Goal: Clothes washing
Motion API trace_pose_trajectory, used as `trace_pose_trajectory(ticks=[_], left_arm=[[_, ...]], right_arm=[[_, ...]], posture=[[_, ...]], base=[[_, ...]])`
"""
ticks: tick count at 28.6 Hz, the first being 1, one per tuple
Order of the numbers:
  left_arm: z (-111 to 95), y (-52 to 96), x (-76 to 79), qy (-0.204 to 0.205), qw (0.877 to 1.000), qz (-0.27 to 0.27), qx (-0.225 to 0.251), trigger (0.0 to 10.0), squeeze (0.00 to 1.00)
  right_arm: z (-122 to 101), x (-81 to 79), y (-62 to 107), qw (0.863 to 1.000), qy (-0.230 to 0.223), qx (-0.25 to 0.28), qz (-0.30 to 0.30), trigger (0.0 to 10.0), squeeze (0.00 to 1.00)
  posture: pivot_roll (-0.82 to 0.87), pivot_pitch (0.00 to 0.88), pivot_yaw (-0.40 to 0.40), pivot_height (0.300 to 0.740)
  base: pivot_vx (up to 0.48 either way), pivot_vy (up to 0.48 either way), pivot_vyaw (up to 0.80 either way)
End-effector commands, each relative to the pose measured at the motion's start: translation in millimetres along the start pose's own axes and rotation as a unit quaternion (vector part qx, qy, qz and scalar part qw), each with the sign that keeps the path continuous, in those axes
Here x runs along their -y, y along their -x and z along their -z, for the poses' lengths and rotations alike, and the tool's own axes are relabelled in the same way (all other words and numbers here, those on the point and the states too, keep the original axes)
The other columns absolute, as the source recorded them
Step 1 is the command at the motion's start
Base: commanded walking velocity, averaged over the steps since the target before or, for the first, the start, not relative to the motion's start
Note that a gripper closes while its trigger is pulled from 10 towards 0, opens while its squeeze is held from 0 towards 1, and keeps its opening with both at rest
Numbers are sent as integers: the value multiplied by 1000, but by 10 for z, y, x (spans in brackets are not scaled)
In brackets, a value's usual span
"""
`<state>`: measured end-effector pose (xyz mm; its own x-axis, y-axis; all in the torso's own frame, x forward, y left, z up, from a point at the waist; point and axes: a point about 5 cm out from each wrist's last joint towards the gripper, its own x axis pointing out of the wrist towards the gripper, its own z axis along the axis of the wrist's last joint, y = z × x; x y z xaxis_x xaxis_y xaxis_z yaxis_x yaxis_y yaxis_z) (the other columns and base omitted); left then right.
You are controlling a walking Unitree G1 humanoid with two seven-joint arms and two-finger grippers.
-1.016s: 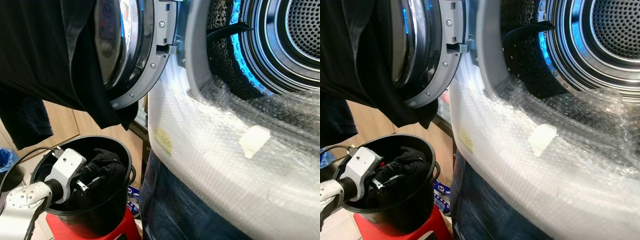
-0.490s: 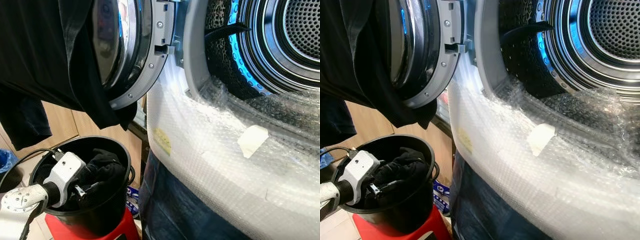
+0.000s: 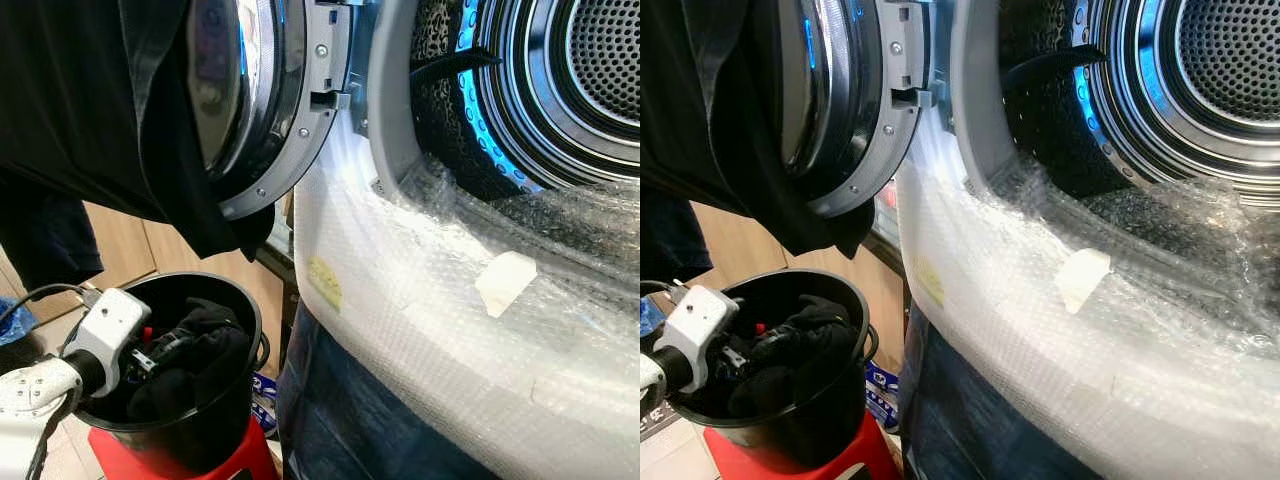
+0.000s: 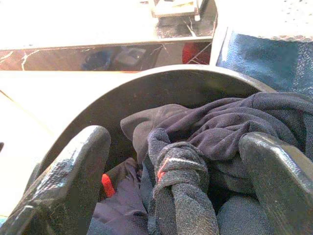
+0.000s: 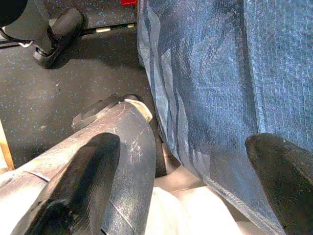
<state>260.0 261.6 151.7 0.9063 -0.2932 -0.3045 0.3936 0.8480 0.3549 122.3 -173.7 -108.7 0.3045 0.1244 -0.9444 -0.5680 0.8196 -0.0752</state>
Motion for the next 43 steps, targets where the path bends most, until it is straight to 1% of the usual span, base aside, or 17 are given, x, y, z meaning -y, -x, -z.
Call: trace_pose_trajectory(ticks=[1, 4, 10, 13, 20, 22, 23, 24, 25, 26, 27, 28, 29, 38, 42, 43], left_arm=[[-3, -42, 11, 9, 1000, -2, 5, 10000, 0], [-4, -61, 18, 15, 1000, -5, 9, 10000, 0], [145, -42, 105, 13, 999, 30, -32, 10000, 0], [198, -39, 151, 20, 999, 30, -40, 10000, 0], [233, -72, 171, 21, 998, 34, -48, 10000, 0], [244, -84, 201, 26, 997, 41, -55, 10000, 0], [227, -95, 249, 28, 997, 53, -54, 10000, 0], [213, -99, 265, 32, 997, 56, -51, 10000, 0], [185, -105, 288, 40, 996, 63, -42, 7490, 0], [185, -105, 288, 40, 996, 63, -42, 7490, 0], [193, -105, 295, 45, 996, 67, -41, 3176, 0], [204, -104, 296, 45, 996, 67, -43, 3176, 0], [218, -101, 299, 44, 996, 69, -47, 0, 0], [222, -104, 311, 48, 995, 75, -50, 0, 0], [253, -79, 357, 54, 992, 94, -59, 0, 0], [288, -58, 362, 52, 991, 100, -68, 0, 0]], right_arm=[[105, -36, 7, 1000, -7, -20, -4, 10000, 0], [102, -39, 6, 1000, -9, -20, -5, 10000, 0], [95, -41, 5, 1000, -11, -17, -5, 10000, 0], [99, -36, 6, 1000, -13, -18, -5, 10000, 0], [100, -36, 6, 1000, -17, -18, -4, 10000, 0], [104, -28, 8, 1000, -17, -19, -3, 10000, 0], [107, -20, 9, 1000, -10, -22, -2, 10000, 0], [107, -19, 9, 1000, -9, -22, -2, 10000, 0], [107, -18, 9, 1000, -13, -21, -2, 10000, 0], [107, -18, 9, 1000, -13, -21, -2, 10000, 0], [107, -18, 10, 1000, -14, -20, -1, 10000, 0], [108, -18, 10, 1000, -14, -20, -1, 10000, 0], [109, -16, 10, 1000, -14, -20, 0, 10000, 0], [122, -2, 14, 1000, -18, -22, 0, 10000, 0], [126, 0, 15, 1000, -19, -22, 0, 10000, 0], [124, 0, 16, 1000, -17, -22, 0, 10000, 0]], posture=[[324, 0, -99, 740], [329, 0, -98, 740], [331, 0, -93, 740], [327, 0, -96, 740], [321, 0, -92, 740], [322, 0, -99, 740], [321, 0, -100, 740], [317, 0, -97, 740], [312, 0, -93, 740], [312, 0, -93, 740], [306, 0, -90, 740], [306, 0, -90, 740], [304, 0, -91, 740], [305, 0, -96, 740], [306, 0, -98, 740], [305, 0, -99, 740]], base=[[0, 0, 0], [0, 0, 0], [0, 0, 0], [0, 0, 0], [0, 0, 0], [0, 0, 0], [0, 0, 0], [0, 0, 0], [0, 0, 0], [0, 0, 0], [0, 0, 0], [0, 0, 0], [0, 0, 0], [0, 0, 0], [0, 0, 0], [0, 0, 0]])
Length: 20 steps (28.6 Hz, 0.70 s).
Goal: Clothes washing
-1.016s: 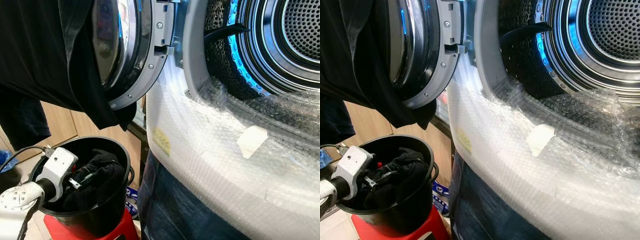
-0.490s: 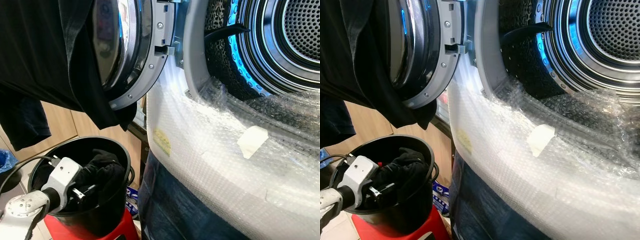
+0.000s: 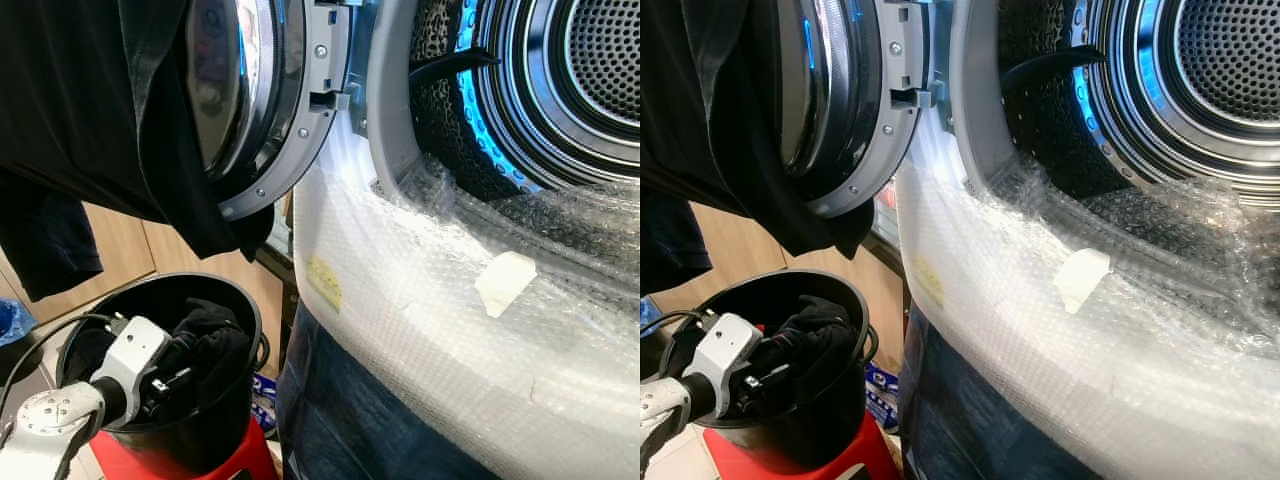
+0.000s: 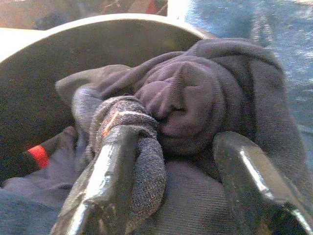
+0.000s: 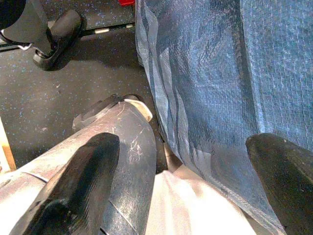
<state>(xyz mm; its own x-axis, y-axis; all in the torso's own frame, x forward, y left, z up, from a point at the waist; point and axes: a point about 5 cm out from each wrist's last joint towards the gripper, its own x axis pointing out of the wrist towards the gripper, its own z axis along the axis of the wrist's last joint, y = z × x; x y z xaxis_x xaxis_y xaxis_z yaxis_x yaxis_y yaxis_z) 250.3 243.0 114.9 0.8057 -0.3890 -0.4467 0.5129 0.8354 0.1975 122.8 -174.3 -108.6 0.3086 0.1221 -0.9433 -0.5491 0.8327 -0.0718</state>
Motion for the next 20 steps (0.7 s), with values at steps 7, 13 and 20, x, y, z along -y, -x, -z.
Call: trace_pose_trajectory(ticks=[7, 13, 20], left_arm=[[72, 63, 8, 3, 1000, 16, -25, 0, 0], [34, 61, 29, 8, 1000, 26, -13, 0, 0], [-298, 109, -23, 45, 995, 40, 80, 0, 0]], right_arm=[[130, -1, 17, 1000, -5, -22, -1, 10000, 0], [131, 0, 17, 1000, -4, -22, -1, 10000, 0], [122, -1, 15, 1000, -6, -20, 1, 10000, 0]], posture=[[309, 0, -101, 740], [307, 0, -101, 740], [304, 0, -94, 740]], base=[[0, 0, 0], [0, 0, 0], [0, 0, 0]])
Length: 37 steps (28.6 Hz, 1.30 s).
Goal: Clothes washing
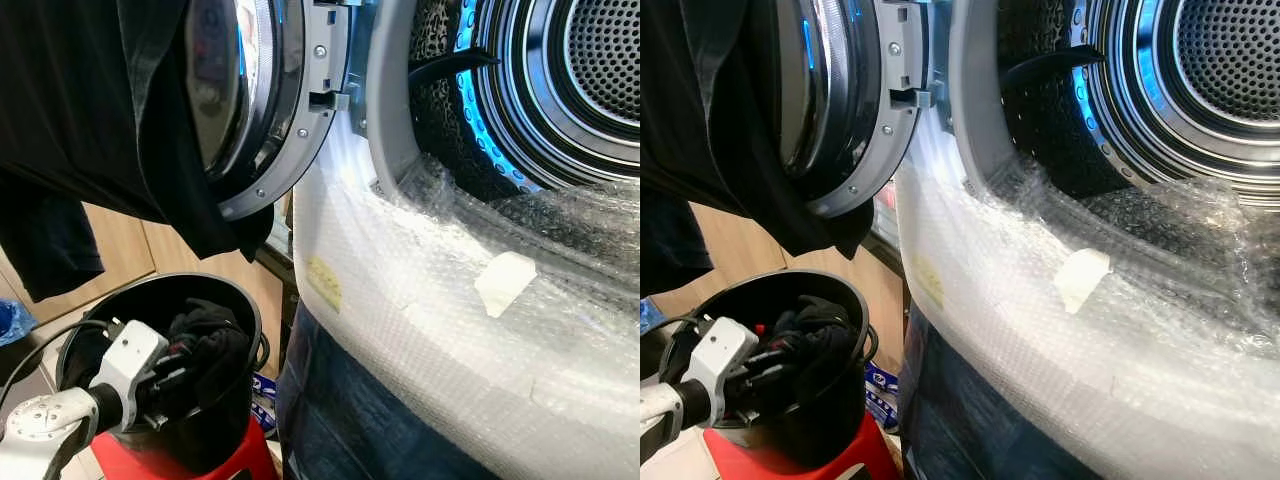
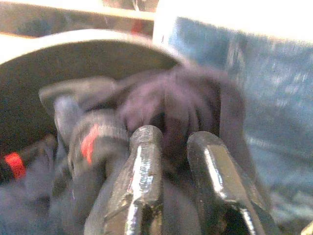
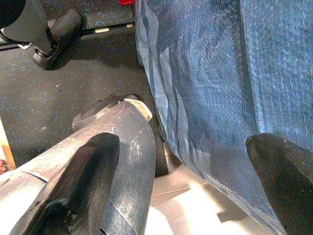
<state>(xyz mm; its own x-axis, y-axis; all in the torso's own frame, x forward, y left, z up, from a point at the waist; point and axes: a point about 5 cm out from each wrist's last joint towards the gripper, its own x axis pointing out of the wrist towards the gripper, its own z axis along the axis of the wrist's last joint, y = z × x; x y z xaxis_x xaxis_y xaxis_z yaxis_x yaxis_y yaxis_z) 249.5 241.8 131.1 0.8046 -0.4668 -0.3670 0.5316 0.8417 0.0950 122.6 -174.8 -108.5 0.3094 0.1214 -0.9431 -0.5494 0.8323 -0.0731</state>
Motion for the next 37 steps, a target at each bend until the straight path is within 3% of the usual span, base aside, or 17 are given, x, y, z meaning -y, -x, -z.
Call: trace_pose_trajectory(ticks=[1, 7, 10, 11, 12, 13, 14, 16, 21, 37], left_arm=[[-181, 20, 15, 1, 999, 17, 36, 0, 0], [-336, 11, 135, -15, 996, 77, 46, 0, 0], [-291, 18, 62, -32, 998, 44, 26, 0, 0], [-256, 24, 23, -42, 999, 27, 17, 5020, 0], [-233, 29, -1, -48, 999, 17, 11, 5020, 0], [-203, 38, -51, -48, 999, -3, 6, 10000, 0], [-194, 45, -76, -35, 999, -13, 7, 10000, 1000], [-181, 68, -98, -26, 999, -19, 5, 10000, 1000], [-135, 118, -177, -51, 998, -38, -28, 10000, 1000], [-36, 131, -201, -61, 996, -44, -53, 10000, 1000]], right_arm=[[118, -3, 14, 1000, -7, -20, 1, 10000, 0], [94, 6, 12, 1000, -8, -15, 3, 10000, 0], [91, 6, 12, 1000, -14, -14, 4, 10000, 0], [92, 5, 11, 1000, -14, -15, 4, 10000, 0], [92, 4, 11, 1000, -15, -15, 4, 10000, 0], [92, 0, 11, 1000, -17, -15, 3, 10000, 0], [94, -1, 11, 1000, -18, -15, 3, 10000, 0], [95, -4, 10, 1000, -20, -15, 3, 10000, 0], [95, -6, 10, 1000, -20, -15, 3, 10000, 0], [85, -7, 9, 999, -30, -11, 6, 10000, 0]], posture=[[304, 0, -94, 740], [308, 0, -87, 740], [310, 0, -85, 740], [314, 0, -82, 740], [314, 0, -82, 740], [313, 0, -78, 740], [313, 0, -77, 740], [316, 0, -74, 740], [318, 0, -72, 740], [315, 13, -68, 740]], base=[[0, 0, 0], [0, 0, 0], [0, 0, 0], [0, 0, 0], [0, 0, 0], [0, 0, 0], [0, 0, 0], [0, 0, 0], [0, 0, 0], [0, 0, 0]])
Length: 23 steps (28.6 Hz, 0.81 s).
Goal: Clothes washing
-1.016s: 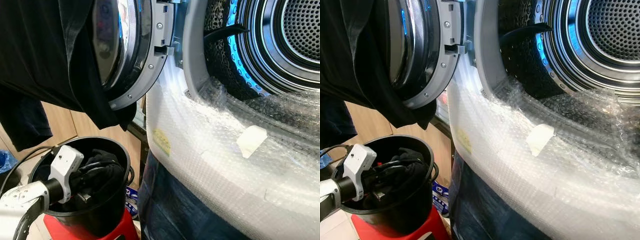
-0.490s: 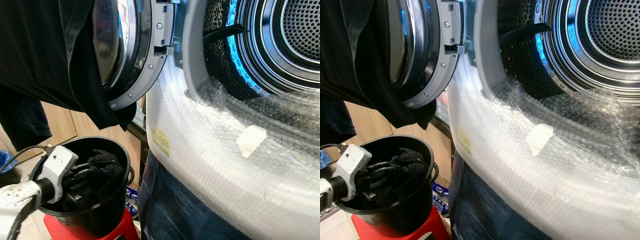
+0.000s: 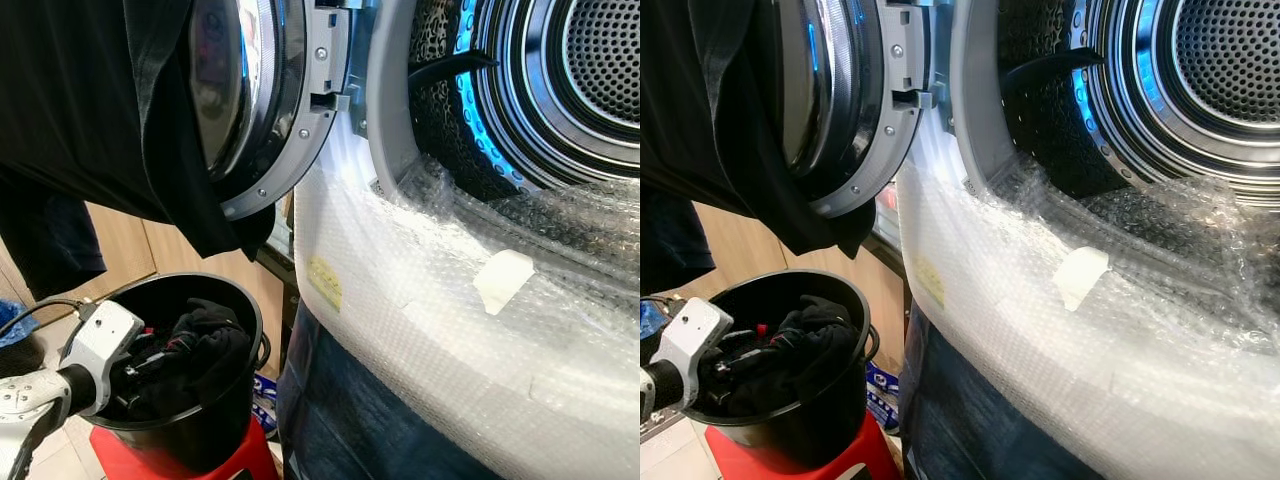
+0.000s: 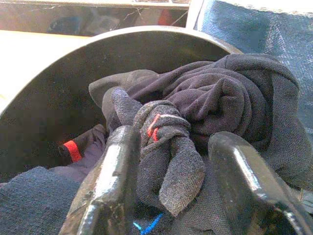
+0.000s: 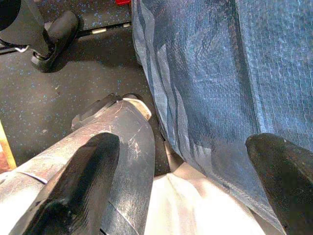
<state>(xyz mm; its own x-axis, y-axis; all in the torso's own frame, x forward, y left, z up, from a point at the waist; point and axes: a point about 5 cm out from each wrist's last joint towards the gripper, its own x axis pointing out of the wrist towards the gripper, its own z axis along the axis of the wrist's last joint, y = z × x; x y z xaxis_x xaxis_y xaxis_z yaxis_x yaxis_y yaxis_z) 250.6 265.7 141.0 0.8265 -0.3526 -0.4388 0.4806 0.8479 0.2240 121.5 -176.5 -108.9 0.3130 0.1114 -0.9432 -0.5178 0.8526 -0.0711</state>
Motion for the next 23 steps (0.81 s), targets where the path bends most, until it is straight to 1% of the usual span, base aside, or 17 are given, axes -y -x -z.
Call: trace_pose_trajectory(ticks=[1, 6, 7, 11, 16, 19, 20, 23], left_arm=[[19, -2, 13, -19, 1000, 3, -15, 10000, 1000], [35, -11, 32, -22, 1000, 8, -19, 10000, 1000], [27, -15, 32, -21, 1000, 5, -17, 10000, 0], [30, -18, 26, -21, 1000, 3, -16, 10000, 0], [59, -41, 64, -21, 999, 13, -24, 10000, 0], [62, -53, 71, -21, 999, 15, -24, 9843, 0], [66, -56, 66, -24, 999, 13, -27, 9529, 0], [72, -66, 66, -23, 999, 13, -29, 9804, 0]], right_arm=[[70, -14, 6, 1000, -11, -11, -1, 10000, 0], [76, -17, 6, 1000, -11, -12, -1, 10000, 0], [77, -19, 6, 1000, -14, -11, -1, 10000, 0], [77, -22, 6, 1000, -16, -11, -1, 10000, 0], [80, -20, 7, 1000, -13, -12, 0, 10000, 0], [75, -23, 5, 1000, -12, -11, -1, 10000, 0], [72, -27, 5, 1000, -13, -10, -1, 10000, 0], [70, -28, 4, 1000, -16, -9, -1, 10000, 0]], posture=[[315, 14, -68, 740], [309, 24, -64, 740], [308, 27, -63, 740], [305, 28, -59, 740], [306, 25, -57, 740], [300, 23, -53, 740], [298, 23, -52, 740], [301, 23, -54, 740]], base=[[0, 0, 0], [0, 0, 0], [0, 0, 0], [0, 0, 0], [0, 0, 0], [0, 0, 0], [0, 0, 0], [0, 0, 0]])
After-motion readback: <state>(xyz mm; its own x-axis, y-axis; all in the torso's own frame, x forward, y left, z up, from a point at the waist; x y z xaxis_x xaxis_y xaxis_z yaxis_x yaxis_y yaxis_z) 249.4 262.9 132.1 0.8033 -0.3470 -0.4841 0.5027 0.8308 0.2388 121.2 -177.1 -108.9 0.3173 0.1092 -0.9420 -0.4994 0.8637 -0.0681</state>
